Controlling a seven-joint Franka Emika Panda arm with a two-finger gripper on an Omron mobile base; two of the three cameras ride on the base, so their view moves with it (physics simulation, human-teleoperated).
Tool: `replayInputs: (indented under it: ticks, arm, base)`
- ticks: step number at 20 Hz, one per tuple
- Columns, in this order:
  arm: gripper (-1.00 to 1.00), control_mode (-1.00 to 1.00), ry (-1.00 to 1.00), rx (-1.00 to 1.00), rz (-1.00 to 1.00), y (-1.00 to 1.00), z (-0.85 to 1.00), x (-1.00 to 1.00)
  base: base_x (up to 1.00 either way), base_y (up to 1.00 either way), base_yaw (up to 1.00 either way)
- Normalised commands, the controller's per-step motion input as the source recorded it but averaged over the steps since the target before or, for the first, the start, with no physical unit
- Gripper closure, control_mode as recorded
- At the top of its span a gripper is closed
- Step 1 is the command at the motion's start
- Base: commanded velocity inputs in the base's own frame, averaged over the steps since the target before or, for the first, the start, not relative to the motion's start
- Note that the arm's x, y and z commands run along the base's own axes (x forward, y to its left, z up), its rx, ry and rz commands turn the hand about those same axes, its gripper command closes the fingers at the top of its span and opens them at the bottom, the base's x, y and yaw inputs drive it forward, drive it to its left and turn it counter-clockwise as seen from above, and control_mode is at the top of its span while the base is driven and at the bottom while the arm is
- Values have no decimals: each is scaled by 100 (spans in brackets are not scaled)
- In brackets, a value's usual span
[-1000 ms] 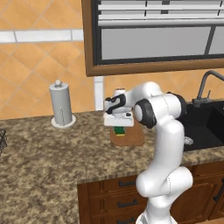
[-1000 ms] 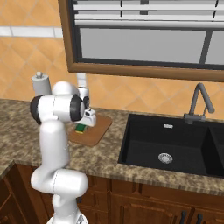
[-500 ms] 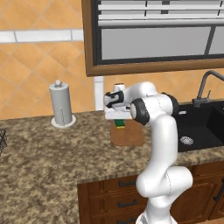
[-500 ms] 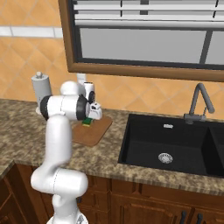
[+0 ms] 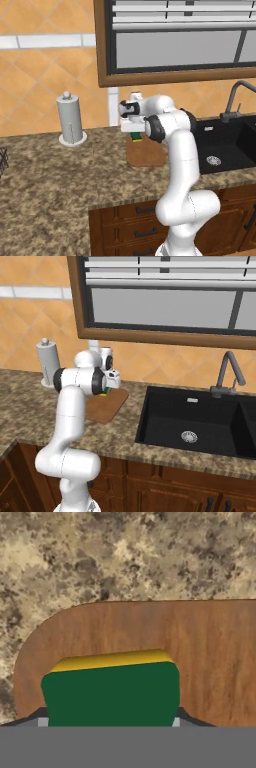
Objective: Pick up the sponge from the counter and clean the cutting board by briefly scrubbing or pressing down on the cutting board. Once finished, release the sponge.
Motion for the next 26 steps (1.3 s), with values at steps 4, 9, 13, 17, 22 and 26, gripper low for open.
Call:
replayInputs:
  ticks: [4,9,13,17,22,26]
  arm:
    - [100,-100,3,2,0,-76,-40,-20]
    - [100,-100,3,4,1,-44,-51,-26]
    - [100,-100,0,0,4,-19,-48,-57]
    - [100,-100,0,0,6,-31,-34,-66]
    - [100,-100,0,0,7,-33,-31,-54]
    - [100,-100,1,1,10,-7,-51,-42]
  base:
    - [0,0,0]
    - [0,0,0]
    - [0,0,0]
    - [0,0,0]
    - [0,0,0]
    - [0,0,0]
